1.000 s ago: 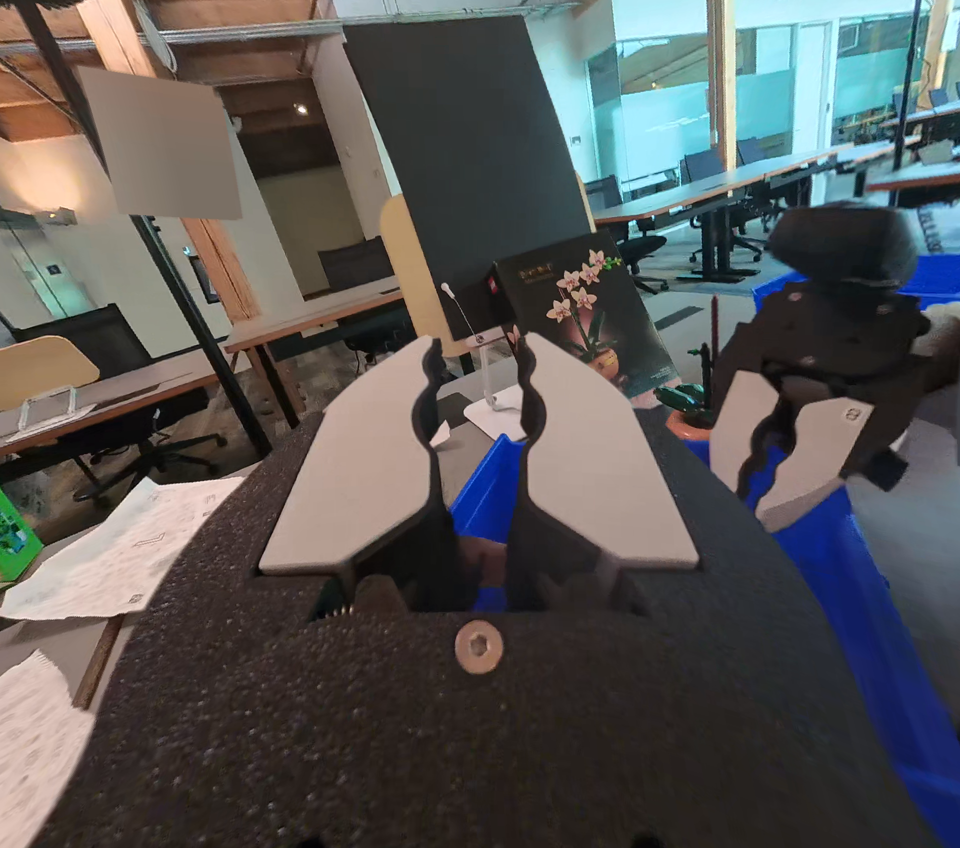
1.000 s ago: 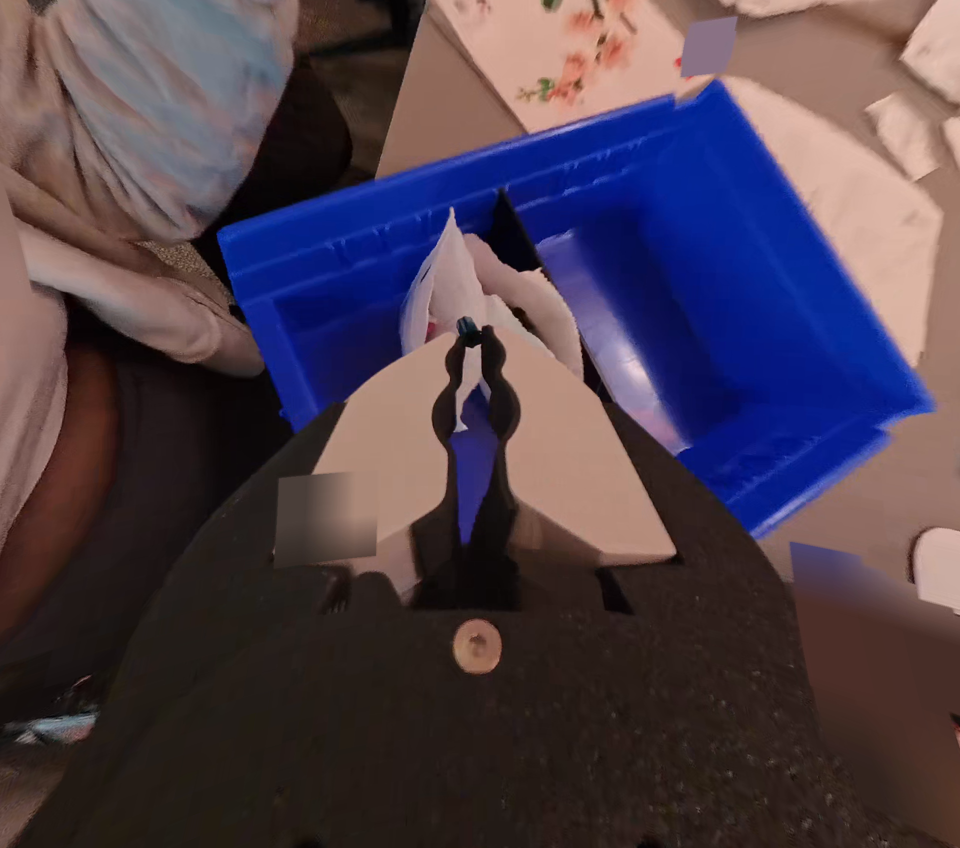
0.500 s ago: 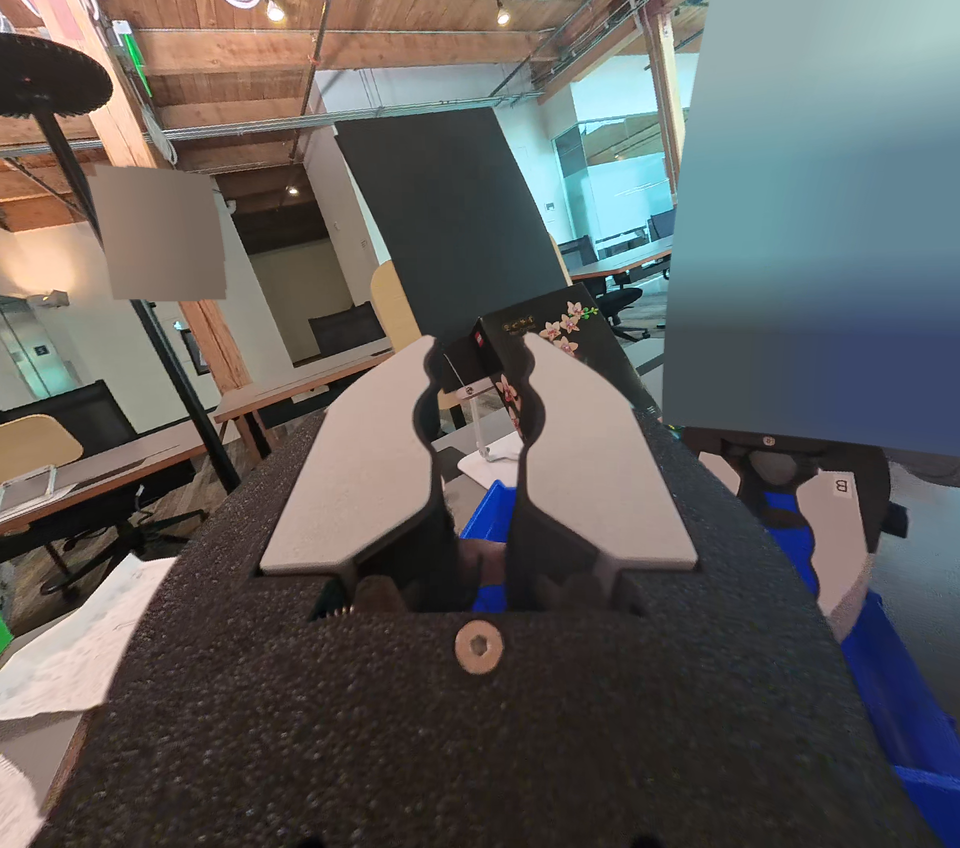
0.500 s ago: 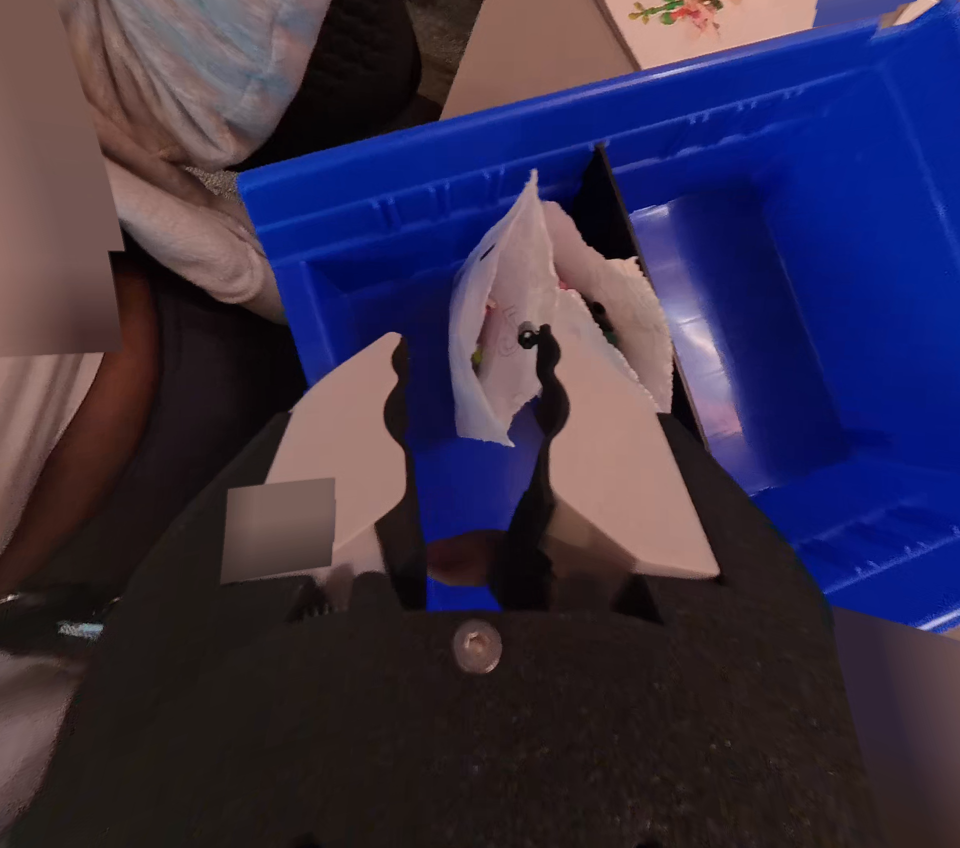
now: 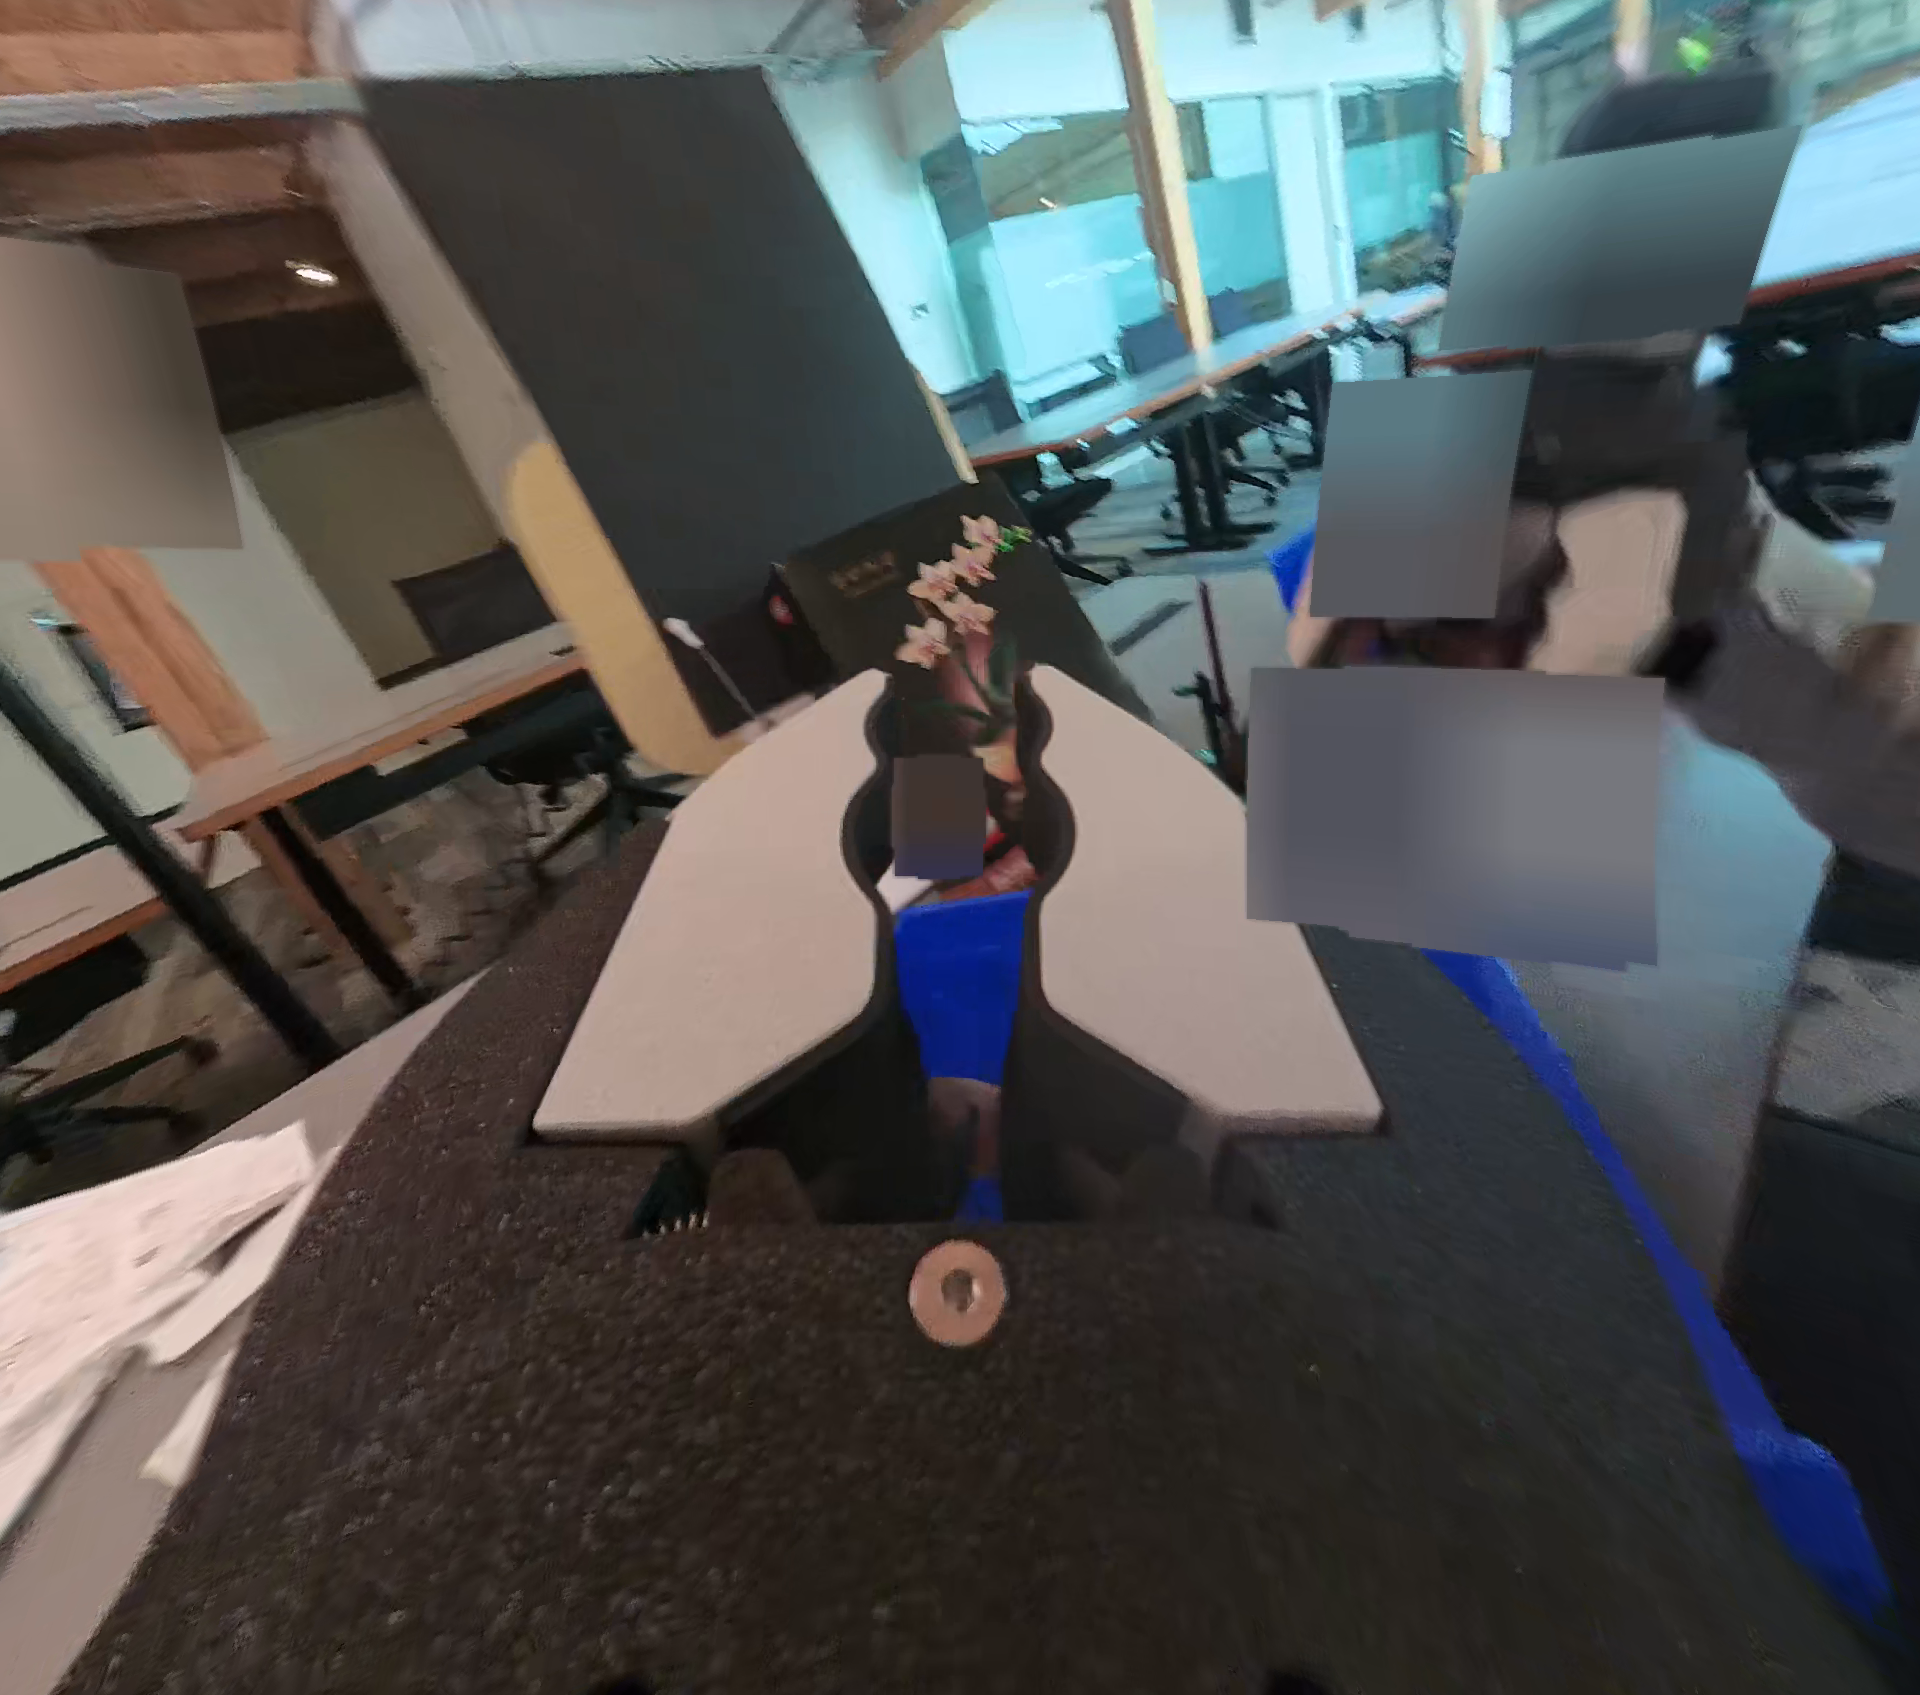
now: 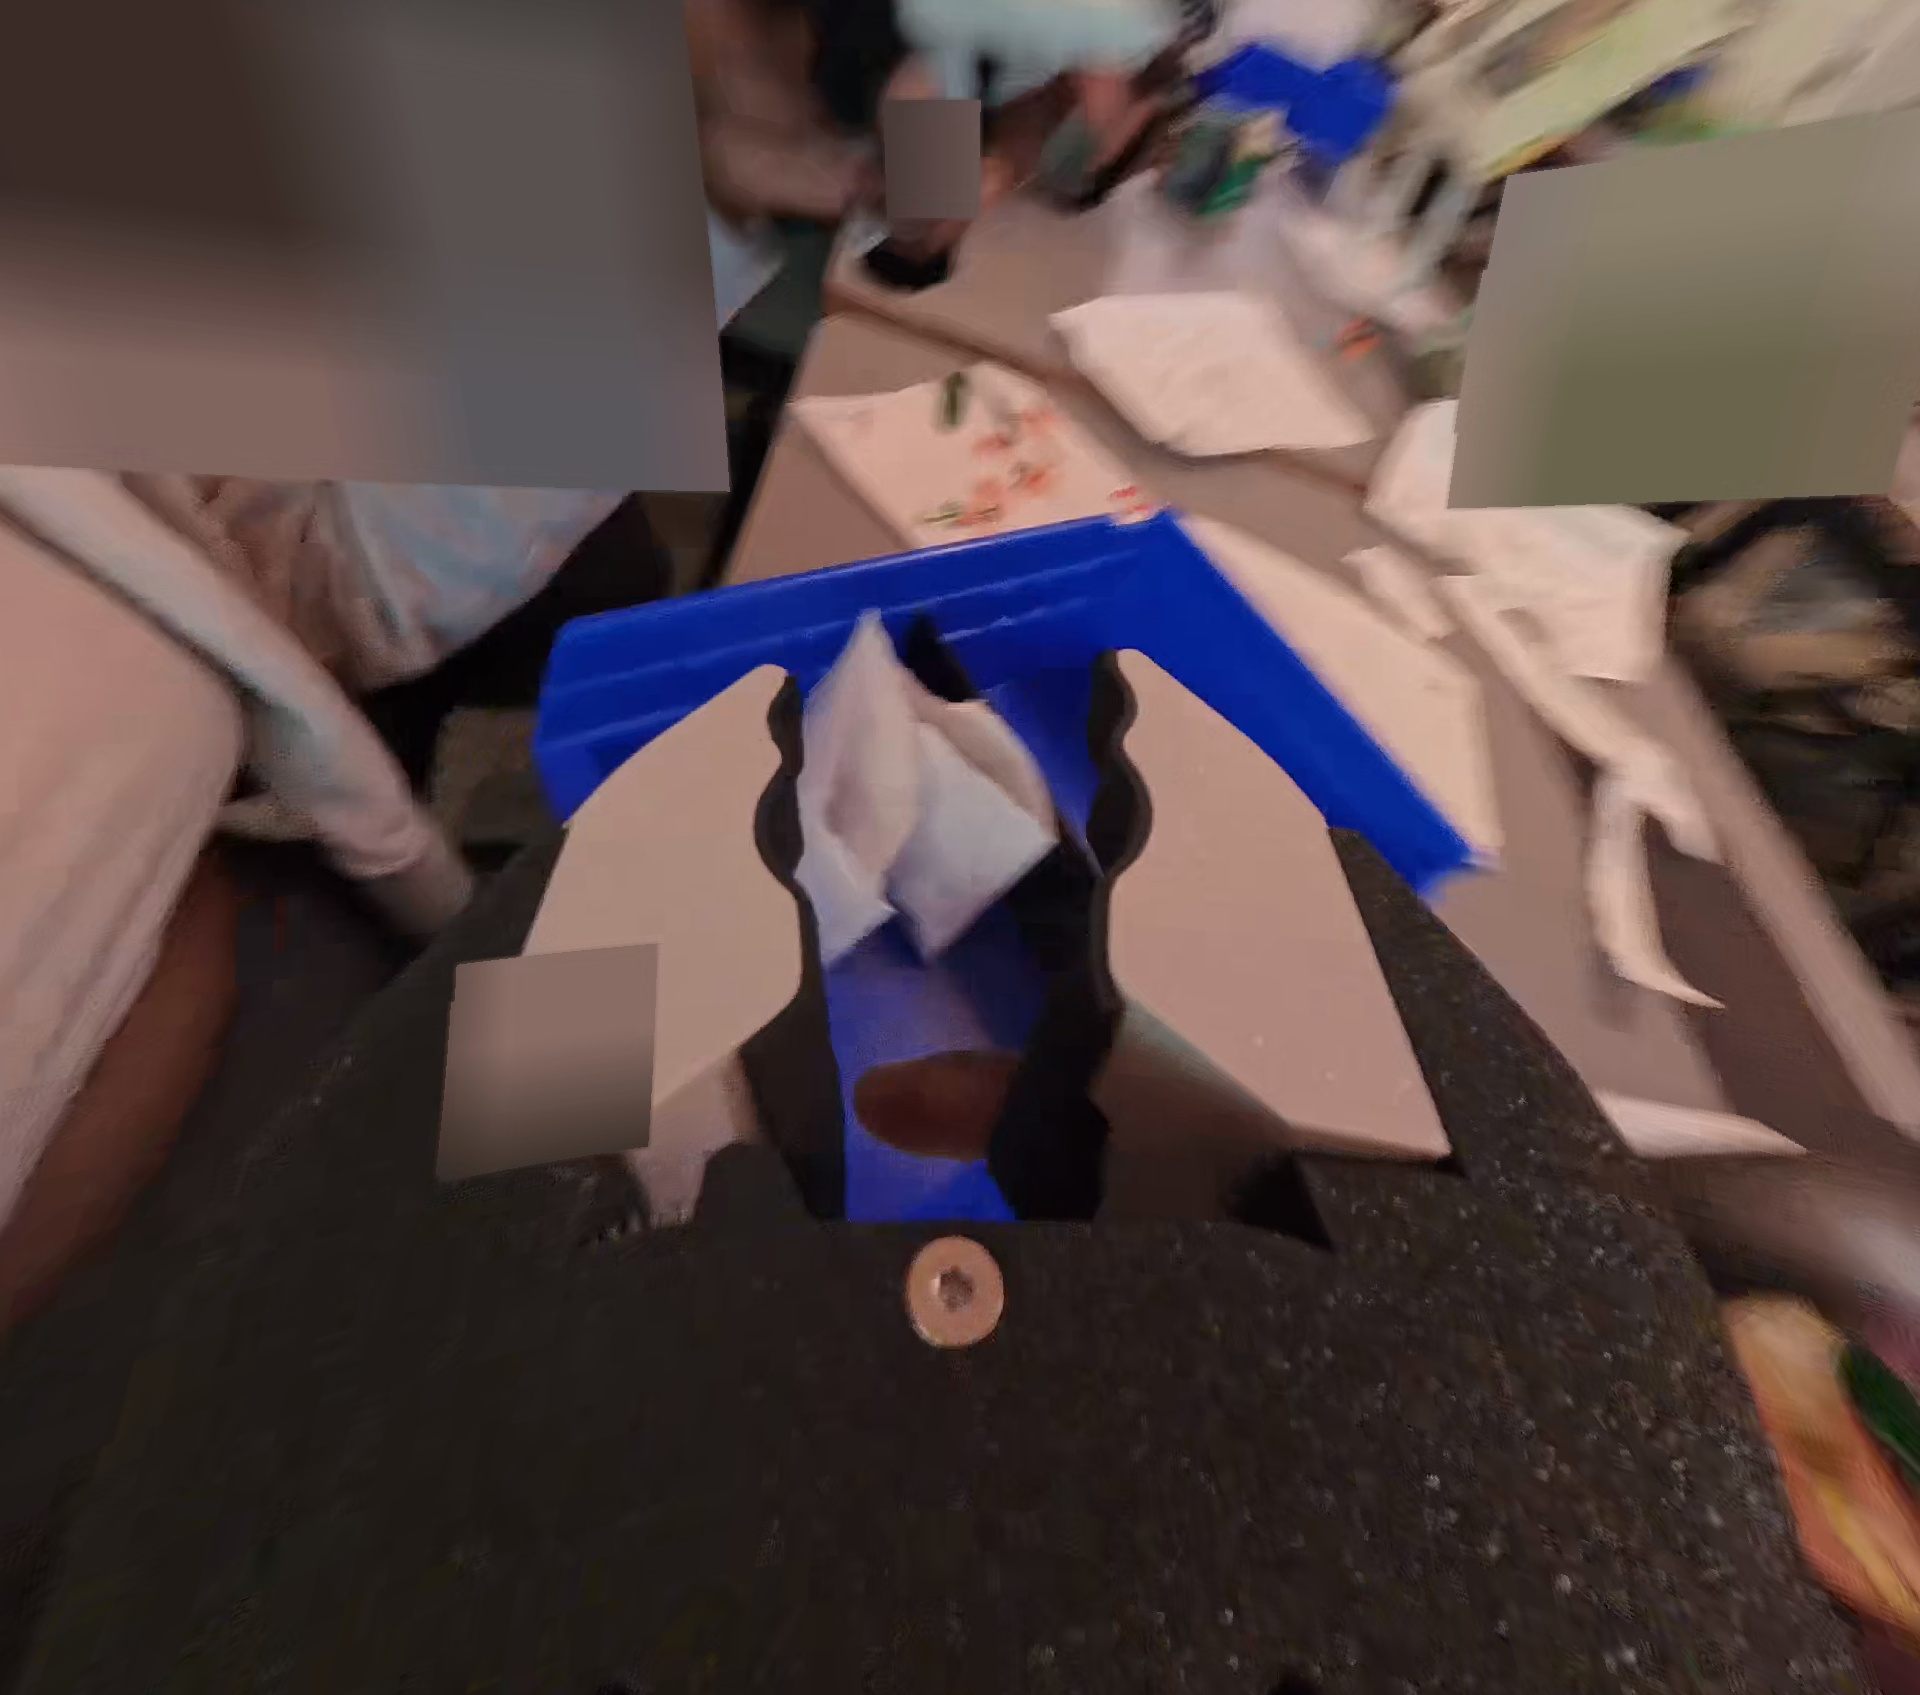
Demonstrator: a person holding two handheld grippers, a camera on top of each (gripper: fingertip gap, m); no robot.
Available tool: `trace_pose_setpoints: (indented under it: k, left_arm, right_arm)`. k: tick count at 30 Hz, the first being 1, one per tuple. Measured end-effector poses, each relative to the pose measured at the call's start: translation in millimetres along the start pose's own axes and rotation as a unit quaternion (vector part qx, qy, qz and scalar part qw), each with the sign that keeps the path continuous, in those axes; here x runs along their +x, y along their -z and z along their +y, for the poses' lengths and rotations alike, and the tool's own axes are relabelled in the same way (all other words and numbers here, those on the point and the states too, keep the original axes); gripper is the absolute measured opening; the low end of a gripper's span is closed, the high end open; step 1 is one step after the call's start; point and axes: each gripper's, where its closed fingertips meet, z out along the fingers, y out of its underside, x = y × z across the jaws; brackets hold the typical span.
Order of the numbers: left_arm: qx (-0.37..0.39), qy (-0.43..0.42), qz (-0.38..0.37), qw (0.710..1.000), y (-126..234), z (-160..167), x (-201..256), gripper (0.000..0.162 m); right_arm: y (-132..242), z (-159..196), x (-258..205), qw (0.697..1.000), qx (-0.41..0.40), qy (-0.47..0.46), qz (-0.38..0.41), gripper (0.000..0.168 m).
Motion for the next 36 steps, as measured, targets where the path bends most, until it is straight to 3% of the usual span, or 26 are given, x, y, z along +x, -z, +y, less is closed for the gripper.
trace_pose_setpoints:
  k: [2, 4, 8, 12, 17, 26, 36]
  left_arm:
    - [-0.025, -0.006, 0.055, 0.998, -15.4, 13.2, 19.9, 0.023]
    - [-0.047, 0.0, 0.114, 0.992, -35.7, 27.4, 41.5, 0.026]
    - [-0.087, 0.013, 0.234, 0.968, -91.0, 53.2, 82.1, 0.029]
    - [-0.139, -0.068, 0.339, 0.928, -145.5, 88.0, 116.8, 0.026]
    - [-0.145, -0.199, 0.352, 0.903, -199.8, 112.3, 109.2, 0.027]
    - [-0.16, -0.263, 0.427, 0.85, -220.5, 141.0, 131.1, 0.02]
    - [-0.168, -0.225, 0.453, 0.846, -217.1, 143.3, 134.8, 0.01]
  right_arm:
    - [49.0, 3.1, 26.5, 0.994, 0.007, 0.005, 0.105, 0.044]
    - [92.5, 27.1, 46.4, 0.982, -0.037, 0.006, 0.187, 0.041]
    - [140.2, 64.7, 70.7, 0.963, -0.049, -0.052, 0.262, 0.036]
    - [132.6, 103.3, 83.3, 0.958, -0.057, -0.107, 0.261, 0.032]
    - [110.2, 128.5, 92.2, 0.943, -0.149, -0.113, 0.276, 0.032]
    - [89.2, 144.3, 103.2, 0.913, -0.209, -0.156, 0.314, 0.019]
    - [83.7, 154.9, 111.4, 0.893, -0.232, -0.161, 0.351, 0.009]
